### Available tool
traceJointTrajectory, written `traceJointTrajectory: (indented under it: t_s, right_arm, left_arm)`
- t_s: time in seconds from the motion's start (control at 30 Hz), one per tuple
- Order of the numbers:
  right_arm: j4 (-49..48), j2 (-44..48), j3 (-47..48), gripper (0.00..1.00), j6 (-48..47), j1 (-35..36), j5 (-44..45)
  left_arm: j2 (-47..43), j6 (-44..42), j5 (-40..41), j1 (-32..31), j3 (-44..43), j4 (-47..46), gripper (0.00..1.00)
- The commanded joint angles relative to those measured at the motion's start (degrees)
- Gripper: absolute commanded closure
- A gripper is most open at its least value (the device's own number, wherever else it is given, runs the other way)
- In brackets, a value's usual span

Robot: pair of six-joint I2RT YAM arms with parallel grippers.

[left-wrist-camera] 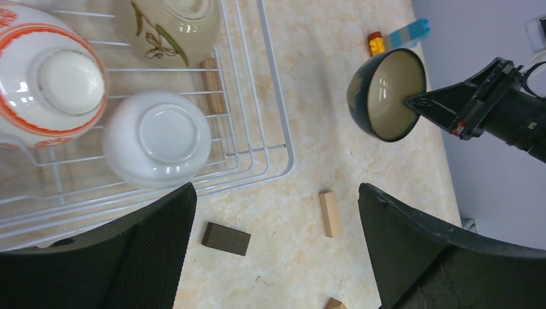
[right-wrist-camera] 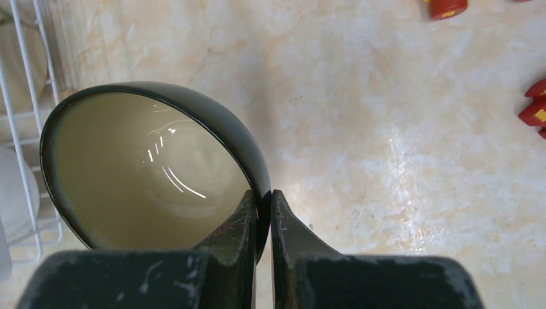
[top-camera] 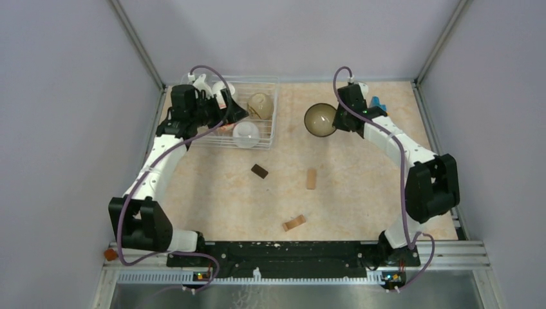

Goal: Unload the bowls from the dish rack

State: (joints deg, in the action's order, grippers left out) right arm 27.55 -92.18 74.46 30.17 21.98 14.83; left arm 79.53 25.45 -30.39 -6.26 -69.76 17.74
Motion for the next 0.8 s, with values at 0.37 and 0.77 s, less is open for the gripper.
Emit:
traceJointTrajectory:
  t_s: [0.37,0.77]
  right_arm:
    - [1.13,-18.54,23.39,1.00,4.09,-9.97,-3.92]
    - [3.35,-29.21,31.20,0.99,-1.81,-13.45,-9.10]
  left_arm:
    - [-5.44,-8.75,14.55,1.52,-0.80,1.69,0.02]
    - [-4.27,-6.53,19.77,1.52,0.82,-0.26,0.01]
